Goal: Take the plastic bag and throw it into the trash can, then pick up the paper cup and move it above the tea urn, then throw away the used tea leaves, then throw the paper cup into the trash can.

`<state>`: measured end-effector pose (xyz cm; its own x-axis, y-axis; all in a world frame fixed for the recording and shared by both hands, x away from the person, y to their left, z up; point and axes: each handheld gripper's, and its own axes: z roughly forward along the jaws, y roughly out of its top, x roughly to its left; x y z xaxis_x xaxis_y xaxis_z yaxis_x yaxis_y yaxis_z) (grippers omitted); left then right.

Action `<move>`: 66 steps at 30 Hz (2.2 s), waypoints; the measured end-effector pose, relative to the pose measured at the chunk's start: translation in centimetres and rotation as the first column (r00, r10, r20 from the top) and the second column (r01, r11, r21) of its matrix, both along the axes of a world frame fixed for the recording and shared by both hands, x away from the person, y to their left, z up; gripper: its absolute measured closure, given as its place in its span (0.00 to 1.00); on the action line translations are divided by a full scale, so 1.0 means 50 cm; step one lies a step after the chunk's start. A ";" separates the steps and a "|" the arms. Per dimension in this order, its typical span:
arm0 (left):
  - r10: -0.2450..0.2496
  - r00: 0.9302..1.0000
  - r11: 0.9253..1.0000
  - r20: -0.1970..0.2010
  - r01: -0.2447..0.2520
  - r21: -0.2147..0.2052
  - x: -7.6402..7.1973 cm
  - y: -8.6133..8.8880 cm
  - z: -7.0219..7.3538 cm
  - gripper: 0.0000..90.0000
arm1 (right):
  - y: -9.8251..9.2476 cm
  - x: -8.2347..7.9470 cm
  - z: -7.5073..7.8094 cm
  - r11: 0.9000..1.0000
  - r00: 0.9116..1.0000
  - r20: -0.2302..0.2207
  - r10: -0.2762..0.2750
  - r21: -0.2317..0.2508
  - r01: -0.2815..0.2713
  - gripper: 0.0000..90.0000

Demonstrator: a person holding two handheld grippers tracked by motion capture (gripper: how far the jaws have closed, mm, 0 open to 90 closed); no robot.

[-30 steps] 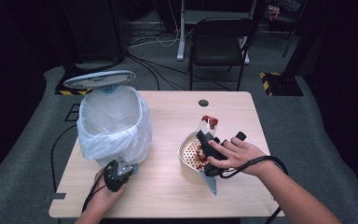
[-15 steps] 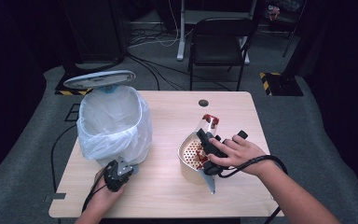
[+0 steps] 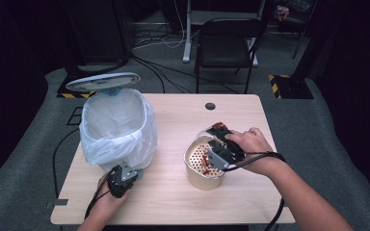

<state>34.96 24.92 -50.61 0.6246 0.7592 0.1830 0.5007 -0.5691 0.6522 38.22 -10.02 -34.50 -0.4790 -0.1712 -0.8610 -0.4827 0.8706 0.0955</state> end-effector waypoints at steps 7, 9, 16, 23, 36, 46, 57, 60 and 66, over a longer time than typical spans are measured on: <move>-0.006 1.000 1.000 0.003 0.006 0.007 0.001 0.001 0.001 1.00 | -0.022 0.042 0.041 0.954 0.938 -0.346 -0.004 0.281 0.107 0.61; -0.007 1.000 1.000 0.003 0.007 0.006 0.001 0.001 0.001 1.00 | -0.026 0.052 0.044 0.937 0.913 -0.407 0.008 0.321 0.135 0.62; -0.007 1.000 1.000 0.002 0.007 0.007 0.001 0.001 0.001 1.00 | -0.044 0.090 0.048 0.905 0.820 -0.569 0.059 0.377 0.197 0.61; -0.007 1.000 1.000 0.005 0.007 0.006 0.001 0.000 0.000 1.00 | -0.054 0.108 0.050 0.860 0.756 -0.648 0.096 0.436 0.265 0.61; 0.000 1.000 1.000 -0.009 0.000 -0.028 0.002 0.007 -0.001 1.00 | -0.035 0.126 0.067 0.815 0.713 -0.689 0.128 0.483 0.320 0.61; -0.013 1.000 1.000 0.000 0.013 -0.013 0.004 0.007 0.000 1.00 | 0.002 0.136 0.082 0.776 0.687 -0.708 0.163 0.522 0.354 0.61; -0.012 1.000 1.000 -0.004 0.012 -0.004 0.004 0.004 0.002 1.00 | 0.046 0.152 0.115 0.765 0.658 -0.723 0.210 0.541 0.350 0.61; -0.001 1.000 1.000 -0.013 0.001 -0.013 0.002 0.002 0.001 1.00 | 0.055 0.158 0.122 0.767 0.633 -0.735 0.242 0.545 0.339 0.61; 0.006 1.000 1.000 -0.015 -0.006 -0.022 0.003 0.002 0.000 1.00 | 0.084 0.173 0.149 0.772 0.608 -0.739 0.290 0.556 0.308 0.61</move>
